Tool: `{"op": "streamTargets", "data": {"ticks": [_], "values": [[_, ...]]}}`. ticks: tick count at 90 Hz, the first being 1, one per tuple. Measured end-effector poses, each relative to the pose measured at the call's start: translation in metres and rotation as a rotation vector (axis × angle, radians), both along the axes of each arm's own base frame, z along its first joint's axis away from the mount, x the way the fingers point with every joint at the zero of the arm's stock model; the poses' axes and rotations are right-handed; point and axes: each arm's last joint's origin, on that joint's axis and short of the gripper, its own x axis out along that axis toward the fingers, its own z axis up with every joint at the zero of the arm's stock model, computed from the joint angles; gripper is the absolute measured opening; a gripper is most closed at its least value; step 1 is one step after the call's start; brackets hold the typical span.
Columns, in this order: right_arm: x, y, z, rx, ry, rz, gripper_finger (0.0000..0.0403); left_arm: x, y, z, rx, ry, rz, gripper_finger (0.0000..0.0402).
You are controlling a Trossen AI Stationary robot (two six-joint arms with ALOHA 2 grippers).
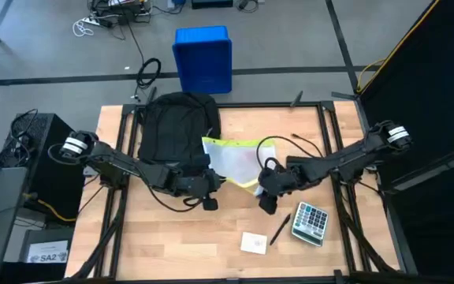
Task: Unpack backpack
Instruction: Put the charger adapter into the zip lock bag, then put the ballpen into the zip lock bag
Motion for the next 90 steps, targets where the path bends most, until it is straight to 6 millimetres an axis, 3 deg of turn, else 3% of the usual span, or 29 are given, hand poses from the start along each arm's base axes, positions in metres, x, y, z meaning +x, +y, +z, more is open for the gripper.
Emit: {"op": "streamTargets", "data": {"ticks": [36, 50, 72, 90], "values": [[0.018, -0.036, -0.031, -0.059, 0.103, -0.15, 0.0142, 0.001, 0.0, 0.001, -0.003, -0.009, 0.001, 0.0], [0.025, -0.051, -0.035, -0.131, 0.062, -0.284, 0.0144, 0.0, 0.0, 0.001, -0.003, -0.009, 0.0, 0.0], [0.027, -0.06, -0.034, -0.144, 0.039, -0.304, 0.0274, 0.0, 0.0, 0.0, 0.0, 0.0, 0.001, 0.0], [0.031, -0.052, -0.027, -0.128, 0.046, -0.181, 0.0323, 0.0, 0.0, 0.0, 0.0, 0.003, 0.0, 0.0]]}}
